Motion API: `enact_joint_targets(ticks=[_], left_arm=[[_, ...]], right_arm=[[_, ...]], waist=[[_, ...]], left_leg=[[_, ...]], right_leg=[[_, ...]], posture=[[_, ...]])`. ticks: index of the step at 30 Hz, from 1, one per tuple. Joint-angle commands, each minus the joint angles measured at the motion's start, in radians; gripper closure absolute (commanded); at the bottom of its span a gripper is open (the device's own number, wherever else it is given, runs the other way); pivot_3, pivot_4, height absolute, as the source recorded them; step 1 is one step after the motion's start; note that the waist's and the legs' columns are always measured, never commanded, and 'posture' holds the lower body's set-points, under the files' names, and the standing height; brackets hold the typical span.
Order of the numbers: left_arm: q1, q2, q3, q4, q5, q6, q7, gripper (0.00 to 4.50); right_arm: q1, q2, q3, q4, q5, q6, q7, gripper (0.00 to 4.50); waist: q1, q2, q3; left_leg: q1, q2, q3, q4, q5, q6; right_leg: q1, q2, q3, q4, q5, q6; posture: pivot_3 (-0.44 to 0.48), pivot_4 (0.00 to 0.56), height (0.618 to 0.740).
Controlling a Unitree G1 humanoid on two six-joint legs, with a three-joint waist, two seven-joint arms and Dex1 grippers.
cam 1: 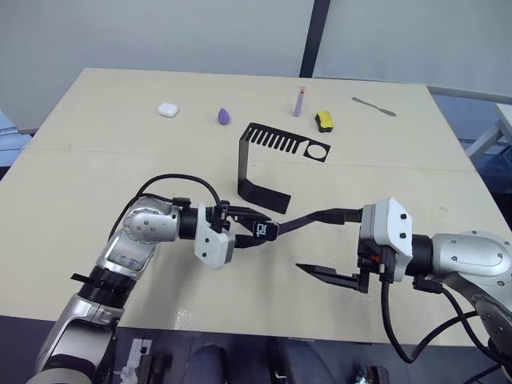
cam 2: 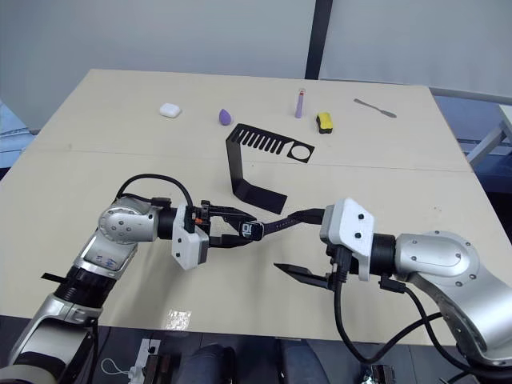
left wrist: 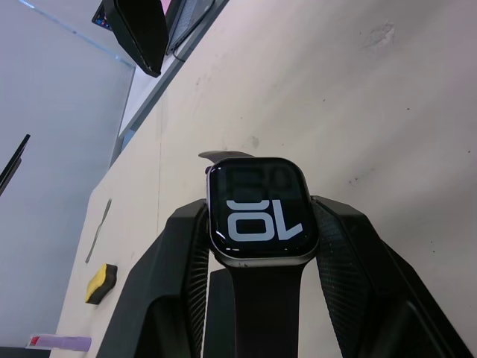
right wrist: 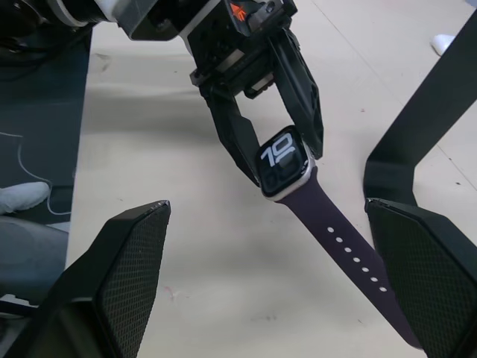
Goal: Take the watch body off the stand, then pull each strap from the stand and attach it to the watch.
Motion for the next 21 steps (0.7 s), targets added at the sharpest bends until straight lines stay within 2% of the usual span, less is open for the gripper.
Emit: enact_joint_targets(ticks=[1,2,5,6,10,15,18,19,20,21], left_arm=[[-0.004,-0.001,0.013,-0.024,-0.064,0.073,-0.007,2.92],[0.001,-0.002,0.012,-0.040,-0.093,0.148,-0.017,2.92],[0.021,0.019,-0.018,-0.128,-0.264,0.600,-0.091,2.92],[0.023,0.027,-0.032,-0.137,-0.277,0.696,-0.111,2.92],[0.023,0.021,-0.078,-0.091,-0.200,0.761,-0.129,2.92],[0.022,0.010,-0.144,-0.027,-0.074,0.685,-0.124,2.92],[0.032,0.041,-0.125,-0.042,-0.085,0.688,-0.168,1.38],[0.041,0.071,-0.098,-0.053,-0.107,0.685,-0.197,1.18],[0.048,0.101,-0.067,-0.063,-0.135,0.694,-0.224,0.57],[0.059,0.140,-0.027,-0.075,-0.176,0.709,-0.258,0.18]], right_arm=[[-0.005,-0.007,0.002,-0.014,-0.013,-0.029,-0.019,0.06],[-0.004,-0.007,0.003,-0.014,-0.016,-0.030,-0.020,0.06],[0.012,-0.008,0.006,-0.012,-0.031,-0.036,-0.021,0.06],[0.020,-0.008,0.008,-0.013,-0.037,-0.038,-0.022,0.06],[0.038,-0.003,0.017,-0.016,-0.055,-0.045,-0.028,0.06],[0.059,-0.012,0.004,-0.024,-0.051,-0.042,-0.024,0.06],[0.086,-0.030,-0.031,-0.013,-0.043,-0.043,-0.007,0.00],[0.103,-0.040,-0.051,-0.010,-0.038,-0.040,-0.001,0.00],[0.124,-0.050,-0.075,-0.005,-0.033,-0.042,0.010,0.00],[0.153,-0.064,-0.112,-0.001,-0.022,-0.040,0.027,0.00]], waist=[[0.000,0.000,0.000],[0.000,0.000,0.000],[-0.001,0.000,0.000],[-0.002,0.000,0.000],[-0.002,0.000,0.000],[0.000,0.000,0.000],[0.000,0.000,0.000],[-0.001,0.000,0.000],[-0.002,0.000,0.000],[-0.005,0.000,0.000]], left_leg=[[0.000,0.000,0.000,0.000,0.000,0.000],[0.000,0.000,0.000,0.000,0.000,0.000],[0.000,0.000,0.000,0.000,0.000,-0.001],[0.000,0.000,0.000,0.000,0.000,-0.001],[0.000,0.000,0.000,0.001,0.001,-0.001],[0.000,0.000,0.000,0.001,0.001,-0.001],[0.000,0.000,0.000,0.001,0.001,-0.001],[0.000,0.000,0.000,0.001,0.001,-0.001],[0.000,0.000,0.000,0.001,0.001,-0.001],[0.000,0.000,0.000,0.000,0.001,-0.001]], right_leg=[[0.000,0.000,0.000,0.000,0.000,0.000],[0.000,0.000,0.000,0.000,0.000,0.000],[0.000,0.000,0.000,0.001,0.000,0.000],[0.000,0.000,0.000,0.001,0.000,0.000],[0.000,0.000,0.000,0.001,0.000,0.000],[0.000,0.000,0.000,0.001,0.000,0.000],[0.000,0.000,0.000,0.001,0.000,0.000],[0.000,0.000,0.000,0.001,0.000,0.000],[0.000,0.000,0.000,0.001,0.000,0.000],[0.000,0.000,0.000,0.001,0.000,0.000]], posture=[[0.000,0.150,0.740],[0.000,0.150,0.740],[0.000,0.150,0.740],[0.000,0.150,0.740],[0.000,0.150,0.740],[0.000,0.150,0.740],[0.000,0.150,0.740],[0.000,0.150,0.740],[0.000,0.150,0.740],[0.000,0.150,0.740]])
